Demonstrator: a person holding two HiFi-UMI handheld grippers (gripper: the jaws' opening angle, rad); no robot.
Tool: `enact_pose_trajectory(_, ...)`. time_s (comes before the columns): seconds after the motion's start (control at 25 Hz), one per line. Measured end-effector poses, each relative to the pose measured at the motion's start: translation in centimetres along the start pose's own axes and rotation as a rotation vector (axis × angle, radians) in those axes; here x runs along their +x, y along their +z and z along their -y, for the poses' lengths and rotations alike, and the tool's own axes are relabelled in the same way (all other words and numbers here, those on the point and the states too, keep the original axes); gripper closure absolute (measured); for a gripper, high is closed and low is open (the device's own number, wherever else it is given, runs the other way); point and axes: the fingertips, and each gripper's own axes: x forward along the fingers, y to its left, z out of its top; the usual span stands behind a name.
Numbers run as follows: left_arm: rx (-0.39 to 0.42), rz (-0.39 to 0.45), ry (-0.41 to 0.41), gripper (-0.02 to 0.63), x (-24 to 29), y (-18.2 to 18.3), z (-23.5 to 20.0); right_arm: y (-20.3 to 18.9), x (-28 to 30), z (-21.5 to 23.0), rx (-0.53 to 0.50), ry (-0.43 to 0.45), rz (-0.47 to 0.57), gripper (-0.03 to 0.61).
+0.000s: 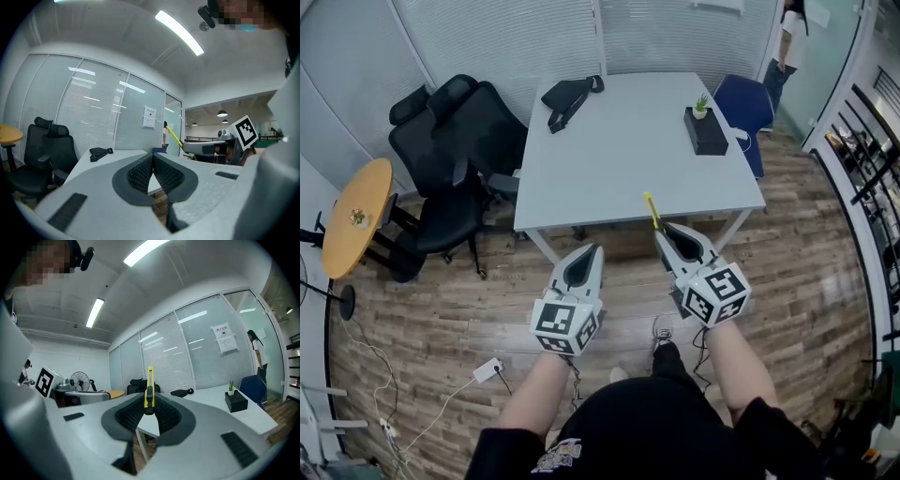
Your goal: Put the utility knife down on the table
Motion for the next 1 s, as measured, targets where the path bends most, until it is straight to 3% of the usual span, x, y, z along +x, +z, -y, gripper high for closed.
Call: enact_pose_trajectory(1.0, -0.012, -0.025, 0.163, 0.609, 22.1, 0.4, -1.9, 1.4, 11.5, 20.6, 0.032, 0.165, -0.056, 0.509)
